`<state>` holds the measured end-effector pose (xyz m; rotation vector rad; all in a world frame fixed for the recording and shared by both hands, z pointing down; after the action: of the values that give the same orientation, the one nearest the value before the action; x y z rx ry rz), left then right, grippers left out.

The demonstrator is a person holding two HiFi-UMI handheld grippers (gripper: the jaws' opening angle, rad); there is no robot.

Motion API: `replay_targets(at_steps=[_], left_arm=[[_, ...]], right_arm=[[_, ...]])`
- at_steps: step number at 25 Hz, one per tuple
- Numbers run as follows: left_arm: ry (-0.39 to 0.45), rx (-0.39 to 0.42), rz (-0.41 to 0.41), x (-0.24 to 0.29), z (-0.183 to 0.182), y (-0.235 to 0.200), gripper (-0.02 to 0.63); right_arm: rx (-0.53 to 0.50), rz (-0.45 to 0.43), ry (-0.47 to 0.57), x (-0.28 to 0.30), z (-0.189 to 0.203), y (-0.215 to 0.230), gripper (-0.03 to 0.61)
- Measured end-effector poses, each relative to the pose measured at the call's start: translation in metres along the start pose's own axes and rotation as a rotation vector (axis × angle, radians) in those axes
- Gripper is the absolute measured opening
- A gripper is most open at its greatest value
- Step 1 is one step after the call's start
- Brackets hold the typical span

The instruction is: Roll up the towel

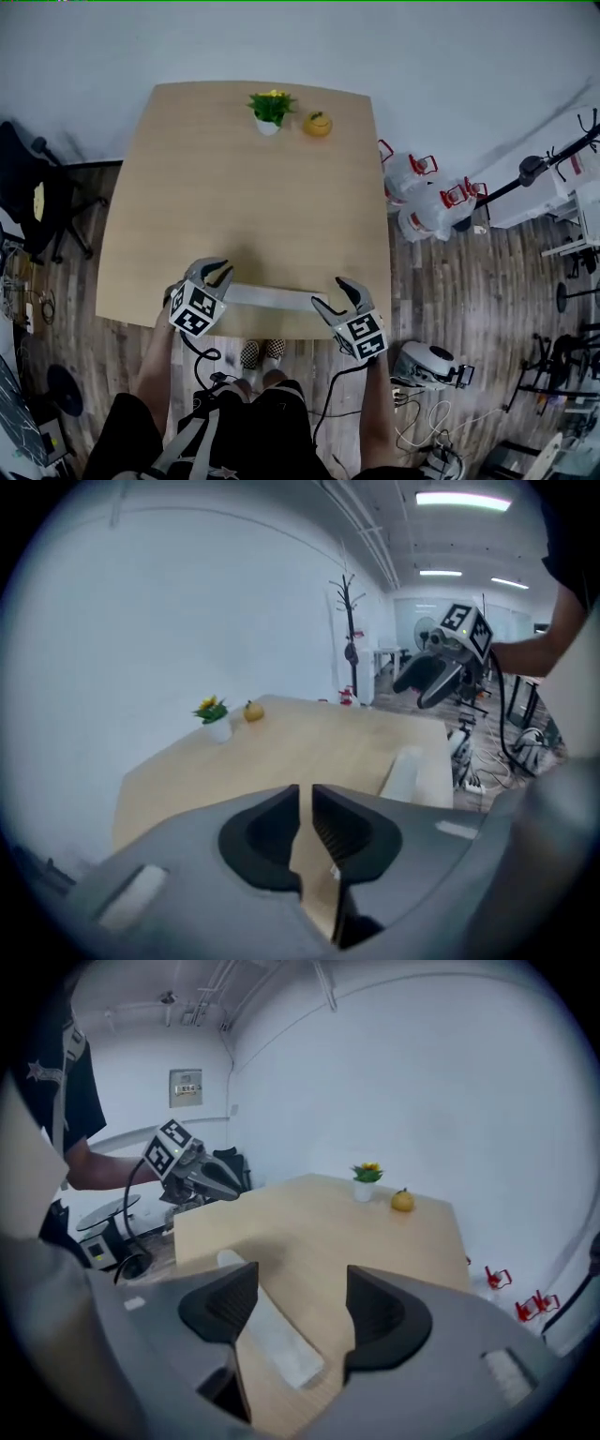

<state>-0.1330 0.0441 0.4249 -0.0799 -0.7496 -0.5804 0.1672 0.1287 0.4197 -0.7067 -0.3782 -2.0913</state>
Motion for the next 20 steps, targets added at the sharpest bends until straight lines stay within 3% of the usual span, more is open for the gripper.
replay_targets(at_steps=[1, 2, 9, 14, 20], left_arm=[[0.049, -0.013, -0.031, -0.011, -0.002, 0.002, 0.025], [0.091, -0.019, -0.049, -0.021, -0.005, 0.005, 0.011], [0.31, -0.049, -0.123, -0.091, -0.021, 0.031, 0.011], [0.391, -0.083, -0.177, -0.123, -0.018, 0.042, 0.009], [0.434, -0.121, -0.151, -0.136, -0.004, 0.067, 0.009]], right_arm=[[0.0, 0.045, 0.035, -0.007, -0.005, -0.006, 0.288], [0.0, 0.087, 0.071, -0.015, -0.01, -0.012, 0.277], [0.035, 0.303, 0.26, -0.063, -0.033, -0.063, 0.199], [0.055, 0.413, 0.379, -0.084, -0.04, -0.094, 0.124], [0.054, 0.484, 0.405, -0.098, -0.033, -0.127, 0.066]])
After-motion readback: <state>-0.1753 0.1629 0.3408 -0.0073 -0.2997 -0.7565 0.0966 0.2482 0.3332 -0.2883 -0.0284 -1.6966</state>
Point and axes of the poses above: the fingertips, and each gripper's own axes: x forward along the fingers, y to its right, z out of its underside, the point moved 9 cm from there along -x, backward along the fingers, and after that the axes turned 2 degrees about z, right-handed, at the moved point
